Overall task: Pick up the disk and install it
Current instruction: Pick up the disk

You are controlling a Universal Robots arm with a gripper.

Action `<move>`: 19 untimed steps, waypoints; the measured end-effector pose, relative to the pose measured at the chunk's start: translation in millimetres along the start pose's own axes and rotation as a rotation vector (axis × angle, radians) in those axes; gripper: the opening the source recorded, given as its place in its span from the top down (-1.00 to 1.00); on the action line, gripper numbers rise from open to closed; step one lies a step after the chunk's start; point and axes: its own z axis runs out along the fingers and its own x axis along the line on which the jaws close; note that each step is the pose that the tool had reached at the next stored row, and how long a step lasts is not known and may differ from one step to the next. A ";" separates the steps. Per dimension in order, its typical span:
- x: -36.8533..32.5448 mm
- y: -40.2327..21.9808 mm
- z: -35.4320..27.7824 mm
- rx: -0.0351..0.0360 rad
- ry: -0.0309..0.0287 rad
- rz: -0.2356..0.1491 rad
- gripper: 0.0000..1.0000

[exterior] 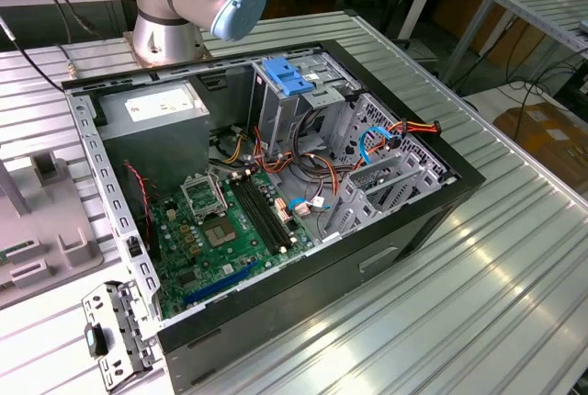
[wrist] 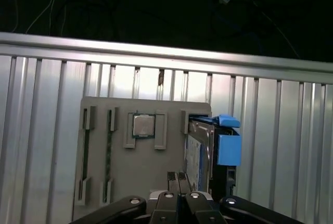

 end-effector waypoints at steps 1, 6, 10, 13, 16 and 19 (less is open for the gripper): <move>0.0 0.0 0.0 -0.0001 0.0001 -0.004 0.79; 0.0 0.0 0.0 -0.0012 0.0022 -0.050 0.79; 0.0 0.0 0.0 -0.0017 0.0029 -0.067 0.79; 0.0 0.0 0.0 -0.0021 0.0036 -0.083 0.79; 0.0 0.0 0.0 -0.0025 0.0043 -0.099 0.79; 0.0 0.0 0.0 -0.0028 0.0049 -0.112 0.79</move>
